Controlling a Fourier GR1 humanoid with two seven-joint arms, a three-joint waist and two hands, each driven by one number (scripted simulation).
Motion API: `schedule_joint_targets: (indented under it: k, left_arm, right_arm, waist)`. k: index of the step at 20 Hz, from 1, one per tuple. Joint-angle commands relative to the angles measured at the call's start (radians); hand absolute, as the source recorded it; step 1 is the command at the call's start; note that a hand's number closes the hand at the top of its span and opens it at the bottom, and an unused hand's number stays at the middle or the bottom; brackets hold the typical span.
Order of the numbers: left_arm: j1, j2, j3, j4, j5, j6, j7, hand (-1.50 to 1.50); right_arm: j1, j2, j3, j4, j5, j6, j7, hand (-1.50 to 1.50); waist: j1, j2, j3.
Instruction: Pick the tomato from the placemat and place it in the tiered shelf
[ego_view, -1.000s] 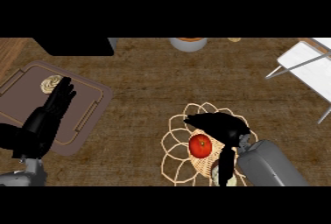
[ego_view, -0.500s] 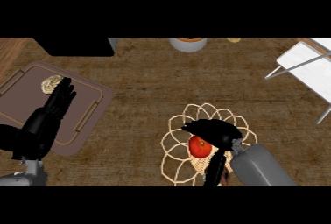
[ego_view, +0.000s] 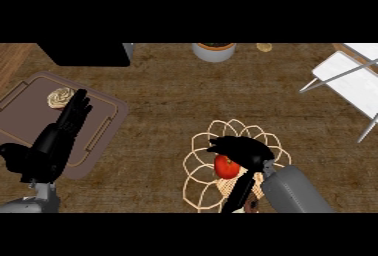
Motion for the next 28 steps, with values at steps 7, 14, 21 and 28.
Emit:
schedule_joint_targets:
  k: [7,14,21,28]
  left_arm:
    - [-0.021,0.003,0.031,0.056,0.003,-0.019,-0.024,0.0]
    - [-0.037,0.021,0.063,0.006,0.023,-0.043,0.038,0.0]
    - [0.009,0.002,0.057,-0.014,0.002,-0.006,0.023,0.0]
    - [-0.008,0.008,0.047,-0.015,0.008,-0.023,0.03,0.0]
  right_arm:
    - [-0.037,-0.018,-0.071,0.22,0.093,-0.33,-0.179,1.5]
    - [0.013,0.051,-0.109,0.023,0.079,-0.385,-0.148,1.5]
    - [-0.074,0.086,-0.506,0.091,0.052,-0.585,0.392,1.5]
    - [-0.271,0.107,-0.651,0.028,0.268,-0.884,0.882,1.5]
  waist:
    - [0.01,0.033,0.015]
    - [-0.001,0.027,0.014]
    - [-0.045,0.03,0.009]
    - [0.003,0.026,0.004]
